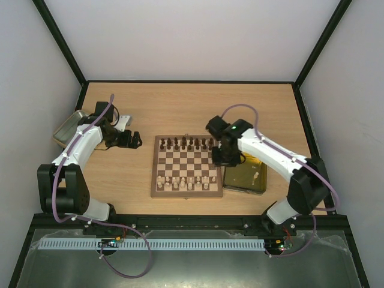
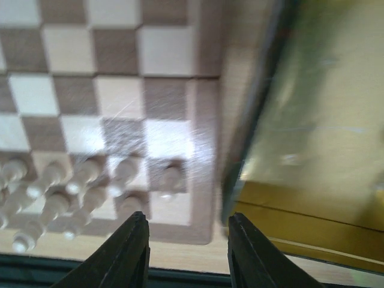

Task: Set up the chess pieces on the board
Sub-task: Place the chess piece on the chessboard, then pick up the chess piece from the storage box.

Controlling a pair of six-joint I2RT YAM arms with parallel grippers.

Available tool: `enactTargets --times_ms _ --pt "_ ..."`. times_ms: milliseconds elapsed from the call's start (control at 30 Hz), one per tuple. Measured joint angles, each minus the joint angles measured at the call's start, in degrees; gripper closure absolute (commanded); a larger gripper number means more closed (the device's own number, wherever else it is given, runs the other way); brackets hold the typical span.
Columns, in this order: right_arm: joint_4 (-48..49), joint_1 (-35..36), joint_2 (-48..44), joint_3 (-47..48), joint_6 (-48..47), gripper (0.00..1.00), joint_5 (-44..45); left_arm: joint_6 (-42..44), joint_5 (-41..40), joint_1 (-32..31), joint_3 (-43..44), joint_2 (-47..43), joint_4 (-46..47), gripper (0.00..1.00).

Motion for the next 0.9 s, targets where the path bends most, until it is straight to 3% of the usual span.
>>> enactTargets --times_ms 433,900 --pt "-0.44 -25.11 -13.33 -14.27 2.64 0.59 5.35 0.0 -0.02 -1.46 0.0 0.35 0.0 0.01" --pt "1.55 -32.22 -16.48 -20.35 3.26 0.58 5.31 0.0 -0.07 -1.55 0.0 1.22 0.0 0.01"
